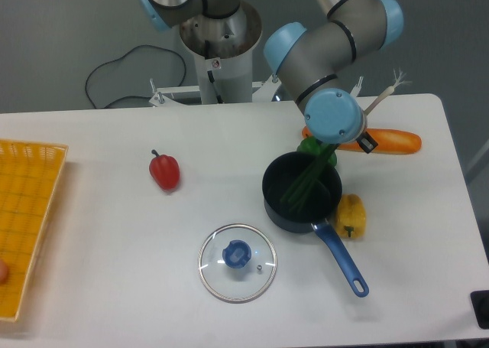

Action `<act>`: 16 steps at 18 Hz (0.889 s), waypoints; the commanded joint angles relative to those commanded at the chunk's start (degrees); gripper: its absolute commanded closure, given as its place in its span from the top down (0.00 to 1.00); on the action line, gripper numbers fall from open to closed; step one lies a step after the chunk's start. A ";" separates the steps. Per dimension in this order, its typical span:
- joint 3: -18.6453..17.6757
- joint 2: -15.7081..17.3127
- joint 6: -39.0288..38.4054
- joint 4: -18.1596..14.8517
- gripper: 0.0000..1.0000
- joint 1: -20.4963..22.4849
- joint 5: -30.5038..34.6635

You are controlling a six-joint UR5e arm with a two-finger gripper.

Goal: Place the green onion in the pot
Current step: 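Lower the green onions stalk-first into the dark pot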

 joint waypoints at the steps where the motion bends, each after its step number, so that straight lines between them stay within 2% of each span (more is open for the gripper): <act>1: -0.09 -0.35 0.00 0.00 0.22 -0.09 0.00; 16: -0.44 -1.14 0.09 0.09 0.23 -1.93 -0.17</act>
